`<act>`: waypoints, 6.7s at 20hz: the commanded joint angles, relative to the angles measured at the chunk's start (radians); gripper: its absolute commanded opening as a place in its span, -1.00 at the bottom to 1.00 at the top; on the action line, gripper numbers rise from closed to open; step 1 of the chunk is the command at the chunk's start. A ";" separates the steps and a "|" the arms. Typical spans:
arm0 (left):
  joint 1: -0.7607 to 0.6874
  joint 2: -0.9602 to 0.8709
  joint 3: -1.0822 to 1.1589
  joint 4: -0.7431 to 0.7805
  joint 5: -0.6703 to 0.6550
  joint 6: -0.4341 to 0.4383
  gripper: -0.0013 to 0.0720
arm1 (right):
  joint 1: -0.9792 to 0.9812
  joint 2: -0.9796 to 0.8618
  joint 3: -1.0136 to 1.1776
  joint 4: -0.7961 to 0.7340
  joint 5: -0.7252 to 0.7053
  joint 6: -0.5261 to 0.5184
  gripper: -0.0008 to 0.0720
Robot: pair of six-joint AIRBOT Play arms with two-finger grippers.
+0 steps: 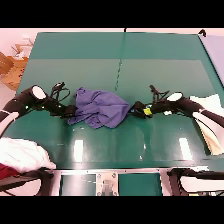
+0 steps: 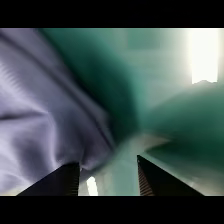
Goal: Fold the shirts.
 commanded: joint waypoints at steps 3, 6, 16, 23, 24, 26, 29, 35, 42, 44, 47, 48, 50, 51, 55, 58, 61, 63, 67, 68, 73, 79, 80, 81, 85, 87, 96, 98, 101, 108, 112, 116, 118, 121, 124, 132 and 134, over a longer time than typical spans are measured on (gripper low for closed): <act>0.001 0.000 -0.003 -0.002 0.017 0.006 -0.92 | 0.087 -0.096 0.104 0.028 -0.045 -0.013 -0.05; 0.001 0.002 0.047 0.025 -0.023 0.003 -0.92 | 0.080 -0.092 0.166 0.024 -0.002 -0.054 -0.93; 0.001 0.278 0.658 0.254 -0.168 -0.042 -0.92 | -0.250 0.272 0.563 -0.064 0.304 0.026 -0.93; 0.001 0.411 1.138 0.255 -0.169 -0.030 -0.92 | -0.287 0.602 0.843 -0.074 0.338 0.049 -0.93; 0.001 0.411 1.179 0.255 -0.176 -0.028 -0.92 | -0.287 0.637 0.864 -0.074 0.338 0.051 -0.93; 0.001 0.411 1.206 0.255 -0.172 -0.019 -0.92 | -0.287 0.683 0.875 -0.076 0.340 0.085 -0.93; 0.001 0.407 1.142 0.253 -0.170 -0.019 -0.92 | -0.286 0.694 0.857 -0.113 0.397 0.123 -0.93; 0.001 0.357 0.764 0.190 -0.156 -0.004 -0.92 | -0.285 0.645 0.408 -0.115 0.301 0.022 -0.93; -0.003 0.138 0.234 -0.024 0.089 0.056 -0.92 | -0.283 0.266 -0.030 0.037 0.003 -0.198 -0.93; -0.002 0.046 0.174 -0.092 0.138 0.108 -0.92 | -0.286 0.140 -0.009 0.088 -0.025 -0.228 -0.93; -0.002 -0.042 0.169 -0.108 0.151 0.108 -0.92 | -0.299 0.069 0.066 0.071 -0.013 -0.241 -0.63; -0.002 -0.049 0.169 -0.105 0.151 0.108 -0.92 | -0.319 0.077 0.099 0.050 0.020 -0.240 -0.38; -0.002 -0.051 0.169 -0.102 0.149 0.108 -0.92 | -0.388 0.113 0.160 -0.016 0.126 -0.168 -0.37; -0.002 -0.051 0.169 -0.101 0.146 0.108 -0.92 | -0.426 0.145 0.175 -0.058 0.174 -0.106 -0.37; -0.002 -0.051 0.169 -0.101 0.141 0.110 -0.92 | -0.500 0.311 0.121 -0.261 0.267 0.057 -0.35; -0.002 -0.051 0.169 -0.101 0.139 0.127 -0.92 | -0.472 0.438 -0.040 -0.272 0.269 0.090 -0.03; -0.002 -0.051 0.169 -0.101 0.139 0.127 -0.92 | -0.398 0.480 -0.254 -0.237 0.215 0.112 0.18; -0.002 -0.051 0.169 -0.101 0.139 0.127 -0.92 | -0.327 0.479 -0.373 -0.177 0.087 0.103 0.17; -0.002 -0.051 0.169 -0.101 0.142 0.127 -0.92 | -0.167 0.438 -0.446 -0.065 -0.200 0.100 0.17; -0.002 -0.051 0.169 -0.101 0.140 0.127 -0.92 | -0.135 0.416 -0.438 -0.042 -0.257 0.100 0.17; -0.002 -0.051 0.169 -0.101 0.141 0.127 -0.92 | -0.066 0.259 -0.327 -0.017 -0.387 0.100 -0.03; -0.002 -0.051 0.172 -0.093 0.137 0.127 -0.92 | -0.091 0.225 -0.146 -0.045 -0.278 -0.047 -0.93; -0.002 -0.051 0.177 -0.081 0.125 0.126 -0.92 | -0.110 0.250 -0.104 -0.080 -0.229 -0.047 -0.93; -0.002 -0.051 0.187 -0.062 0.105 0.126 -0.92 | -0.131 0.282 -0.061 -0.108 -0.182 -0.047 -0.93; -0.002 -0.050 0.302 0.026 -0.031 0.098 -0.92 | -0.233 0.480 0.133 -0.209 -0.041 -0.036 -0.93; -0.002 -0.050 0.400 0.025 -0.093 0.097 -0.92 | -0.282 0.567 0.234 -0.269 -0.027 -0.004 -0.93; -0.002 0.277 0.874 0.047 -0.143 0.108 -0.92 | -0.410 0.812 0.689 -0.311 -0.093 -0.002 -0.93; -0.002 0.357 0.955 0.069 -0.122 0.108 -0.92 | -0.410 0.842 0.774 -0.311 -0.152 -0.002 -0.93; -0.002 0.447 1.047 0.079 -0.106 0.108 -0.92 | -0.410 0.856 0.891 -0.310 -0.207 -0.001 -0.93; -0.002 0.461 1.113 0.135 -0.124 0.098 -0.92 | -0.410 0.809 0.949 -0.310 -0.250 -0.001 -0.93; -0.002 0.372 1.096 0.138 -0.191 0.079 -0.92 | -0.410 0.665 0.948 -0.306 -0.116 0.035 -0.93; -0.002 0.224 0.959 0.142 -0.207 0.073 -0.92 | -0.408 0.460 0.907 -0.259 0.004 0.049 -0.93; -0.002 0.120 0.877 0.140 -0.196 0.074 -0.92 | -0.408 0.364 0.841 -0.200 0.019 0.048 -0.93; -0.003 -0.072 0.760 0.114 -0.117 0.074 -0.92 | -0.384 0.216 0.721 -0.182 0.025 0.043 -0.93; -0.003 -0.285 0.710 0.020 -0.011 0.074 -0.92 | -0.348 0.039 0.626 -0.182 0.024 0.040 -0.93; 0.043 -0.484 0.755 -0.056 0.023 0.073 0.85 | -0.378 -0.208 0.579 -0.198 0.111 0.040 0.02; 0.119 -0.484 0.848 -0.024 -0.134 0.074 0.85 | -0.452 -0.184 0.586 -0.200 0.223 0.040 0.06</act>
